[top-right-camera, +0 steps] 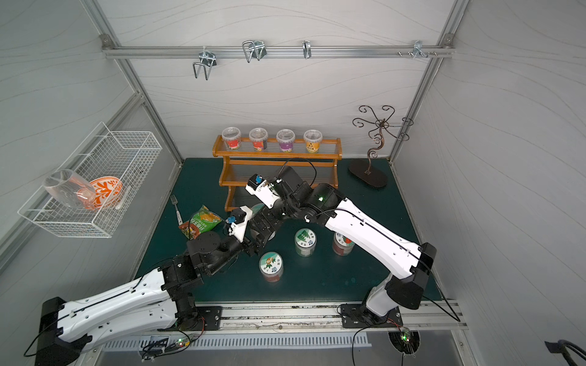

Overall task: Place the seed container on the shelf
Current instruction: Pick up the seed jar at the center of the board, then place the seed jar on the shelf.

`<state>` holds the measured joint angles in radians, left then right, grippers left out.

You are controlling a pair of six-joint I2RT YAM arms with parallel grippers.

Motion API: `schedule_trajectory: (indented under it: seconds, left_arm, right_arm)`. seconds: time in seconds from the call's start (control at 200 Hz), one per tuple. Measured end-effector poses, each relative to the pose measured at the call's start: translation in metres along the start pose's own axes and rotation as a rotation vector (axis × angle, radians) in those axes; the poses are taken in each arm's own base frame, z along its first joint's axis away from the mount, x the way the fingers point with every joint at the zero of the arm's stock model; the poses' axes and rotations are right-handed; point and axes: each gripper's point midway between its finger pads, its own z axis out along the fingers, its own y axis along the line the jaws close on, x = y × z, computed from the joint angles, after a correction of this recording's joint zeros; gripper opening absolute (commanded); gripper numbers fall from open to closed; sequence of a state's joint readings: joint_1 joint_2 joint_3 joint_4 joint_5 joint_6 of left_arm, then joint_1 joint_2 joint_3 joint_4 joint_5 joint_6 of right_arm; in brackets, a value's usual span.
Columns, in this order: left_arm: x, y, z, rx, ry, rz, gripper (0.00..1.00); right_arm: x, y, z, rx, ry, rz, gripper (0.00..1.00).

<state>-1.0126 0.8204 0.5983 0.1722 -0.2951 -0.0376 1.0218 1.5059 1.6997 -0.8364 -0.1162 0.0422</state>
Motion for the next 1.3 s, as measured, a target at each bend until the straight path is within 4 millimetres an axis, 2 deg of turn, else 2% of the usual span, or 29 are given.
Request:
schedule_trajectory:
  seconds: [0.185, 0.34, 0.455, 0.605, 0.735, 0.835, 0.975, 1.3]
  left_arm:
    - [0.007, 0.006, 0.006, -0.027, -0.037, -0.012, 0.55]
    - [0.012, 0.026, 0.016, -0.115, -0.071, -0.026, 0.55]
    - [0.012, 0.051, 0.025, -0.203, -0.107, -0.054, 0.55]
    - [0.016, 0.097, 0.037, -0.342, -0.143, -0.119, 0.54]
    - [0.024, 0.131, 0.048, -0.434, -0.162, -0.151, 0.54]
    - [0.035, 0.154, 0.057, -0.492, -0.152, -0.159, 0.53]
    - [0.04, 0.176, 0.072, -0.536, -0.146, -0.156, 0.53]
    - [0.014, 0.211, 0.095, -0.583, -0.214, -0.161, 0.53]
  right_arm:
    - [-0.004, -0.009, -0.021, 0.017, -0.111, 0.058, 0.99]
    - [-0.008, -0.045, -0.051, 0.116, -0.235, 0.155, 0.99]
    - [0.001, -0.075, -0.06, 0.191, -0.29, 0.229, 0.99]
    - [0.027, -0.104, -0.048, 0.253, -0.286, 0.294, 0.99]
    - [0.044, -0.114, -0.031, 0.268, -0.268, 0.308, 0.99]
    - [0.05, -0.118, -0.022, 0.271, -0.268, 0.305, 0.99]
    - [0.051, -0.122, -0.012, 0.273, -0.281, 0.287, 0.99]
    - [0.053, -0.126, 0.0, 0.268, -0.311, 0.256, 0.99]
